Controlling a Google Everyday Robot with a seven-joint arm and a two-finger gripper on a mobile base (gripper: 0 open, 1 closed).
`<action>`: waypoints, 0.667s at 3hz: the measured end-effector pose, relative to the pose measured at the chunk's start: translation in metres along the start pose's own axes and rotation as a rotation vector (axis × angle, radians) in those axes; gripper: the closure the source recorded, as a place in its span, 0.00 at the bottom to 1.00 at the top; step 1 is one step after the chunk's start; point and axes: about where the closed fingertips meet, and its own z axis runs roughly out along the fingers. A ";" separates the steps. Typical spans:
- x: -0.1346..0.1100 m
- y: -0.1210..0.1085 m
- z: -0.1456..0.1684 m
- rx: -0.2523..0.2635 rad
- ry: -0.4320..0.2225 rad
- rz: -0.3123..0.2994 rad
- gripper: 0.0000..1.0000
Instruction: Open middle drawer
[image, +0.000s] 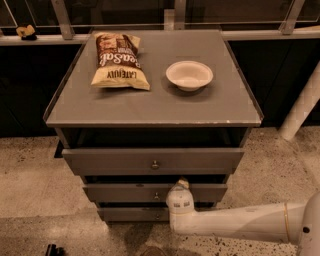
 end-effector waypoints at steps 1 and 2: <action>0.003 0.003 -0.005 -0.007 0.002 -0.019 0.89; 0.009 0.008 -0.018 -0.013 -0.003 -0.035 1.00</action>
Offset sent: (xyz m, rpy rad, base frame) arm -0.0875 -0.0011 0.0055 -0.0389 0.0469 0.1143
